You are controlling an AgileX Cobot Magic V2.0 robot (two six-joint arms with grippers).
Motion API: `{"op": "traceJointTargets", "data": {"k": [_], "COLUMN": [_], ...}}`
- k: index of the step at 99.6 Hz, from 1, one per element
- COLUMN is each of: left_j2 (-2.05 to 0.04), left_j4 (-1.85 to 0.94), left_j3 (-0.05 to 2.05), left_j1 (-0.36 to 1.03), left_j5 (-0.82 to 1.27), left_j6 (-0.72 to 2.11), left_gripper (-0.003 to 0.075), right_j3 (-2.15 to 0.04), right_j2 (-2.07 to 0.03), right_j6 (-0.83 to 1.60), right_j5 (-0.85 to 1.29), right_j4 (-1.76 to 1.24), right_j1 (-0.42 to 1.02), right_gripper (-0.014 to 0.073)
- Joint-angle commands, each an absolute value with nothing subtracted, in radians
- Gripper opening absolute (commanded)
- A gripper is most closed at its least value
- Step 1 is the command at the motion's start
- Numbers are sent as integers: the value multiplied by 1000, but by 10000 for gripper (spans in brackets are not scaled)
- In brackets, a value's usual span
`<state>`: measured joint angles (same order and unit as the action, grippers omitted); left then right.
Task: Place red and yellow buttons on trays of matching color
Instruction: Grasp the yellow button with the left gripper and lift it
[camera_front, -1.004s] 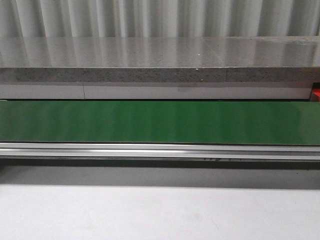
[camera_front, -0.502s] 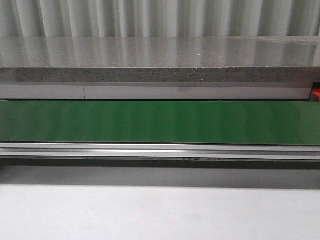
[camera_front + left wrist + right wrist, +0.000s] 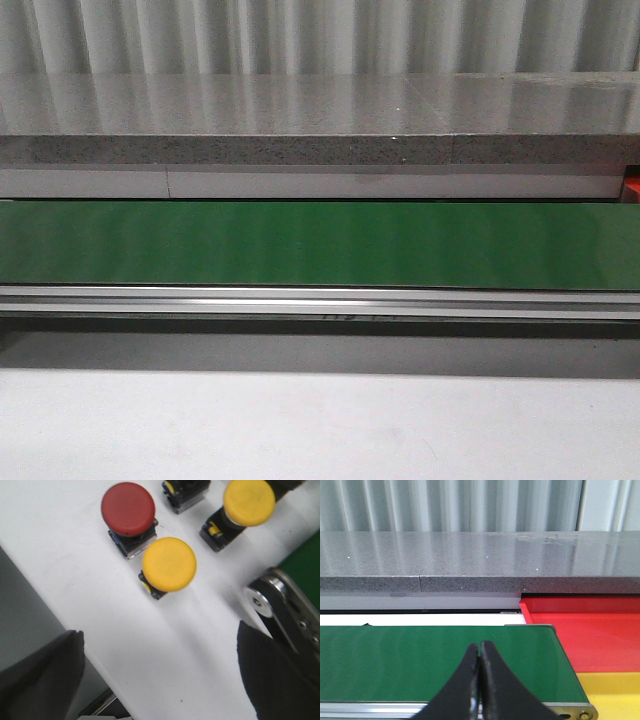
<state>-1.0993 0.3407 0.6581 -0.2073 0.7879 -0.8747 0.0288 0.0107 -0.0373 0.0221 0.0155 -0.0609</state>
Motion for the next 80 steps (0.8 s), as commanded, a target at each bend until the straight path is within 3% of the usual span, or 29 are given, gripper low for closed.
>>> {"op": "traceJointTargets", "data": {"k": [1, 80], "left_j2": [-1118, -1419], "left_j4": [359, 358], "left_j3": [683, 683], "left_j1": [-255, -363], "left_j5": [715, 415], "left_j6": [-879, -847], "left_gripper": [589, 581], "right_j3": [12, 12], "right_j2": [26, 26], "right_j6": [-33, -33], "right_j5": [-58, -58], "right_j4": [22, 22], "right_j1": [-58, -58], "right_gripper": [-125, -125]}}
